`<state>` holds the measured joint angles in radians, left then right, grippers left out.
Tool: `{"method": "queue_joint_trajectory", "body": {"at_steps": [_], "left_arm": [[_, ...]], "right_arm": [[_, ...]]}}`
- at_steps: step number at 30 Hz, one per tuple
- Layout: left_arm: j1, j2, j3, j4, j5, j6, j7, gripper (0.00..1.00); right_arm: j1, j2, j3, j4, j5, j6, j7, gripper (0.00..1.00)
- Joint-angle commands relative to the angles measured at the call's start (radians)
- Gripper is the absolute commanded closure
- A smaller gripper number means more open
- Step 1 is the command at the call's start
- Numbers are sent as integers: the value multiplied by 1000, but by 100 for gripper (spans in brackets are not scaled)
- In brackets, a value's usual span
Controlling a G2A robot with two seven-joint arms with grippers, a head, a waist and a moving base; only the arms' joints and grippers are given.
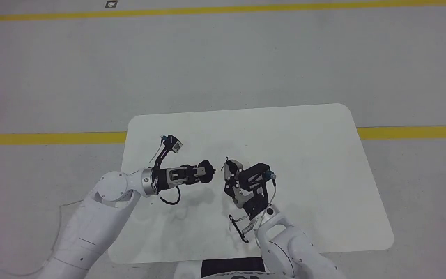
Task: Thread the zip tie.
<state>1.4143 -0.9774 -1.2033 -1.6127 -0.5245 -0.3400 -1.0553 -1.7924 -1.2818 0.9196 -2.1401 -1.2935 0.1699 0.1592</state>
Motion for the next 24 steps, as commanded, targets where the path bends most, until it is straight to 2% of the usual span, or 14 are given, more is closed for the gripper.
{"method": "queue_joint_trajectory", "body": {"at_steps": [1,12,24], "left_arm": [[0,0,0,0,0,0,0,100],[0,0,0,0,0,0,0,100],[0,0,0,0,0,0,0,100]], "right_arm": [[-1,0,1,-2,4,-2,-5,100],[-14,0,15,-20,84,-40,-60,100],[-14,0,15,-20,84,-40,-60,100]]}}
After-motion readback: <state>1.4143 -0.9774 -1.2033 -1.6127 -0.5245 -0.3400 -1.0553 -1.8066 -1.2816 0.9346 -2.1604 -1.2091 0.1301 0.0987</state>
